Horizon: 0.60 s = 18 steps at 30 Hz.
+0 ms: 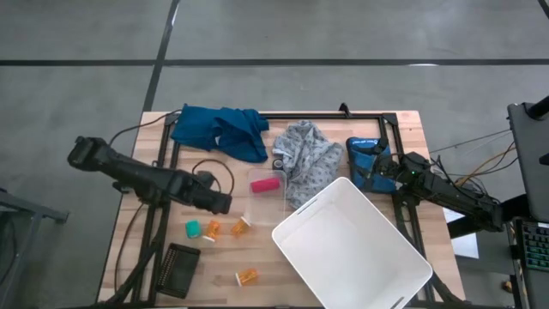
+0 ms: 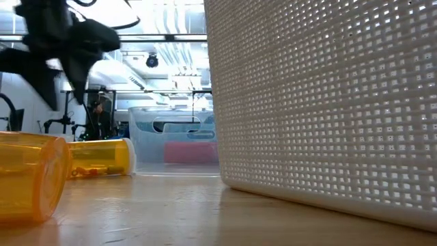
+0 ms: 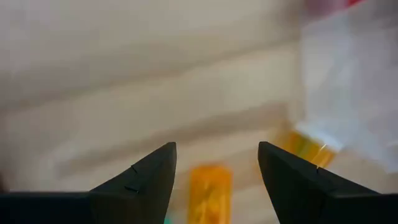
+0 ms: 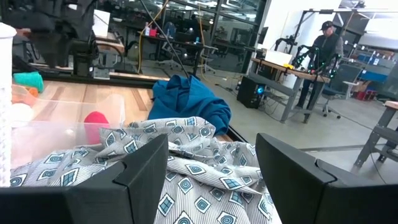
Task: Pick & Place Medicine items
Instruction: Put the light green bandage into the transparent bin
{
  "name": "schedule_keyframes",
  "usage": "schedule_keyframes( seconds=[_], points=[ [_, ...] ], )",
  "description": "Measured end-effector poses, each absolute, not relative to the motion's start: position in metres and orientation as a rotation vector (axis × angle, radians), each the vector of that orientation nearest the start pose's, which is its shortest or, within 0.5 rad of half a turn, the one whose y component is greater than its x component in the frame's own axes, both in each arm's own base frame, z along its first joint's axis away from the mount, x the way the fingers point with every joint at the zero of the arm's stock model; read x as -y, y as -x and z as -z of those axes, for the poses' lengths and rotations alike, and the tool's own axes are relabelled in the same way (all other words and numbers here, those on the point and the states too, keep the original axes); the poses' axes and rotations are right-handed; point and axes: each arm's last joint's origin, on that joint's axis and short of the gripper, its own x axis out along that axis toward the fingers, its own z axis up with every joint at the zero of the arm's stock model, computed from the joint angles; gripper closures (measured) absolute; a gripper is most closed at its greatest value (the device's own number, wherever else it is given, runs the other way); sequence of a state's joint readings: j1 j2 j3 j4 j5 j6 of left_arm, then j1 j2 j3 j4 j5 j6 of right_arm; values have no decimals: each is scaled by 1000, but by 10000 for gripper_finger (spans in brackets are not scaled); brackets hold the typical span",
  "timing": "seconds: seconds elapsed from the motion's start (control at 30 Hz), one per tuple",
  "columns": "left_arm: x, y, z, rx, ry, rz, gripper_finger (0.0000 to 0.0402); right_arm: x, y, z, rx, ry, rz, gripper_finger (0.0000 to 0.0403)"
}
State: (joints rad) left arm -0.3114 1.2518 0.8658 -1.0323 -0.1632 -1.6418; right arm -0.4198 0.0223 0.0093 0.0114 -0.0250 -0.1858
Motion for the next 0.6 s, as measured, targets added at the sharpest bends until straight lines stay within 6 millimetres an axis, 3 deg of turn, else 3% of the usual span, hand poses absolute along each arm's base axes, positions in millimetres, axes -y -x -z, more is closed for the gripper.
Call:
schedule_keyframes(
  seconds=[0.33,0.6],
  points=[
    [101,-171,-222,-1291,1375,-1121,169,39,-90,-166,-38,182,393,163],
    [110,-161,-217,-1205,1424,-1254,169,39,-90,-166,-38,183,393,163]
  ],
)
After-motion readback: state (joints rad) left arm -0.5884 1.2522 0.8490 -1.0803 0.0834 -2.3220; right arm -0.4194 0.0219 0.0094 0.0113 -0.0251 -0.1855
